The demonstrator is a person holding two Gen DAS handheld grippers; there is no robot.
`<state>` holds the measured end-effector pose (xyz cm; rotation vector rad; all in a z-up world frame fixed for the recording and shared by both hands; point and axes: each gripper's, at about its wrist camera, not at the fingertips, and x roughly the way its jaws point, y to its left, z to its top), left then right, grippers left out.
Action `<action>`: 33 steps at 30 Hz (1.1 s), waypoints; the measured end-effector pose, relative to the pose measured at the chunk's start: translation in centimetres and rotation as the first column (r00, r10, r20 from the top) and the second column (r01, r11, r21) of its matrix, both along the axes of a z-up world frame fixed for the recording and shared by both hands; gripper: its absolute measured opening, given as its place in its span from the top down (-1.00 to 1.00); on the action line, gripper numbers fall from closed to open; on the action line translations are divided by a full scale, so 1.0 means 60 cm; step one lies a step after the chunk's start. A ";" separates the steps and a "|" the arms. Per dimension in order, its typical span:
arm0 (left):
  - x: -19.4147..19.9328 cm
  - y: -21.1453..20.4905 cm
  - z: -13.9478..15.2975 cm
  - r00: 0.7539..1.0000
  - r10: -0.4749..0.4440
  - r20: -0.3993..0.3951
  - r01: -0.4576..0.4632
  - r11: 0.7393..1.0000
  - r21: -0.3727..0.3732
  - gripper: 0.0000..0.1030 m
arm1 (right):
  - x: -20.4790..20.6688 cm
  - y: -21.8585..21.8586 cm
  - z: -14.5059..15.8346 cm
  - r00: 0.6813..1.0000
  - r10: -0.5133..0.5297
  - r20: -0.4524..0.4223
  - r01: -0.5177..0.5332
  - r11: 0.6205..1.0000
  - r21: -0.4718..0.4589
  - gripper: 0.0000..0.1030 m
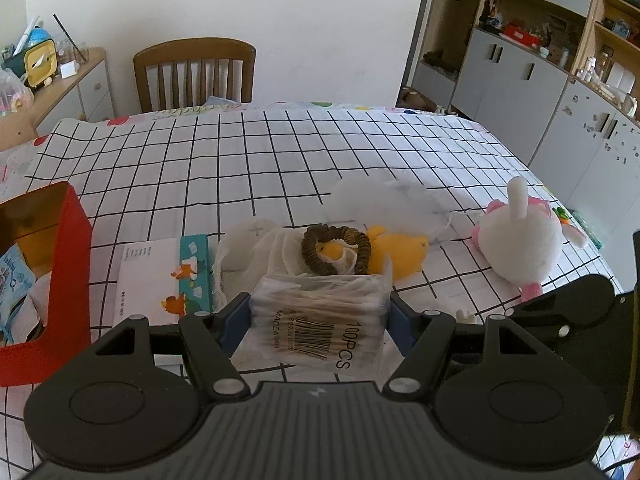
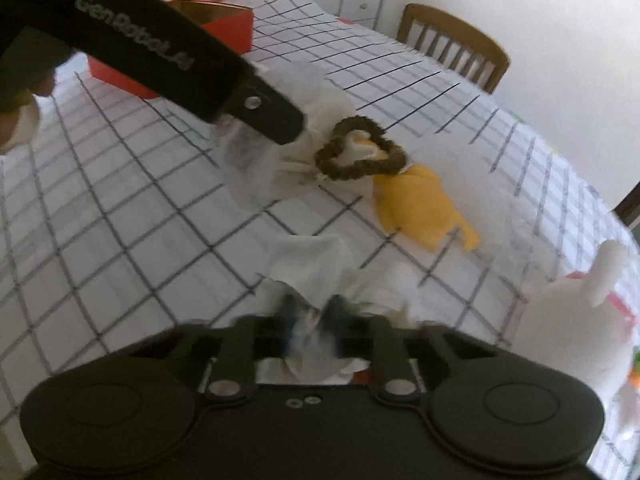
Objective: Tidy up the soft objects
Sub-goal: 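Lift the swab bag with the left tool while the right tool lifts the white tissue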
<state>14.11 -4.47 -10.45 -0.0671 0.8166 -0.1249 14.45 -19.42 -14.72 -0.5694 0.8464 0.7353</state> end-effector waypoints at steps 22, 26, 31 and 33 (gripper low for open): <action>-0.028 0.076 0.075 0.998 0.033 0.059 -0.035 0.999 0.023 -0.37 | 0.061 -0.067 0.197 0.982 -0.112 -0.155 0.174 0.858 0.484 0.90; -0.035 0.102 0.092 0.996 0.054 0.075 -0.057 0.998 0.030 -0.37 | 0.060 -0.021 0.206 0.986 -0.071 -0.148 0.137 0.855 0.500 0.90; -0.042 0.147 0.108 0.992 0.088 0.091 -0.092 0.995 0.038 -0.37 | 0.062 0.040 0.218 0.991 -0.026 -0.135 0.092 0.853 0.514 0.90; -0.043 0.168 0.111 0.990 0.103 0.095 -0.107 0.993 0.042 -0.37 | 0.063 0.070 0.221 0.991 -0.009 -0.134 0.078 0.853 0.516 0.90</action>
